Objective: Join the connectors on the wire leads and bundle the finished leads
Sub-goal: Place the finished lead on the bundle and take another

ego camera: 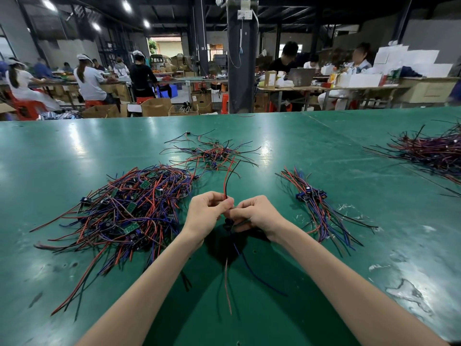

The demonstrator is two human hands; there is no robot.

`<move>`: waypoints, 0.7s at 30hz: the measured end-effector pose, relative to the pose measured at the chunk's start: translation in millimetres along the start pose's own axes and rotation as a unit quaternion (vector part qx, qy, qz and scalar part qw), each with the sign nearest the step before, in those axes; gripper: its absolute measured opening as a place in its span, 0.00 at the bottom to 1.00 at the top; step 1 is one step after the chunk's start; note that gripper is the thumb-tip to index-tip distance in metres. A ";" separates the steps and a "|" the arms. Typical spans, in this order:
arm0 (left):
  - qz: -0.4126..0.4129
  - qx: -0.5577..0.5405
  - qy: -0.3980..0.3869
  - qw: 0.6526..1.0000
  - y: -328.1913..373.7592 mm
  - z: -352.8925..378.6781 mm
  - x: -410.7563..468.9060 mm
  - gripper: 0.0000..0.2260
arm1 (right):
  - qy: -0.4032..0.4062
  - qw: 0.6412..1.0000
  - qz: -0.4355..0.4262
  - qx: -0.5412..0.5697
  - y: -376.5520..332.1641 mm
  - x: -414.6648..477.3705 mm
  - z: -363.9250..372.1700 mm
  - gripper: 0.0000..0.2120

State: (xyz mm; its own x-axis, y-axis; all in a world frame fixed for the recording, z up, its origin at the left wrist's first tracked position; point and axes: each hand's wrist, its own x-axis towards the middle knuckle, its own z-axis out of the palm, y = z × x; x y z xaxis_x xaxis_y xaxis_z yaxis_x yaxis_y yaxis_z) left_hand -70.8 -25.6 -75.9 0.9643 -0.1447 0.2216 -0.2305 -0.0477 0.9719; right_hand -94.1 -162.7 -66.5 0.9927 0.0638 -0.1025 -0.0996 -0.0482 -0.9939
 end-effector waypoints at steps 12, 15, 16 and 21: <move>-0.006 0.009 0.015 1.000 -3.6 -1.8 2.4 0.06 | -0.005 0.999 -0.022 -0.036 1.9 1.1 1.3 0.05; 0.016 0.035 0.018 0.999 -4.7 -2.1 3.1 0.07 | 0.007 0.999 -0.019 -0.027 0.0 -0.2 1.6 0.11; 0.021 0.043 0.021 0.999 -4.6 -1.8 3.8 0.07 | 0.011 1.000 -0.017 -0.017 -0.7 -0.3 1.5 0.12; 0.032 0.029 0.085 0.995 -2.0 -11.5 14.6 0.05 | -0.038 0.999 -0.006 0.004 -2.9 -2.8 2.7 0.15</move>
State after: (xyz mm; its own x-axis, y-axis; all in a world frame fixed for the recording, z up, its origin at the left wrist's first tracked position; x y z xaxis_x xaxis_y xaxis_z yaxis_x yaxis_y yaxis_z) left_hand -54.7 -16.3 -73.8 0.9544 0.0193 0.2980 -0.2947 -0.1016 0.9502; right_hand -96.8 -160.0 -63.4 0.9858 0.1398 -0.0933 -0.0886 -0.0393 -0.9953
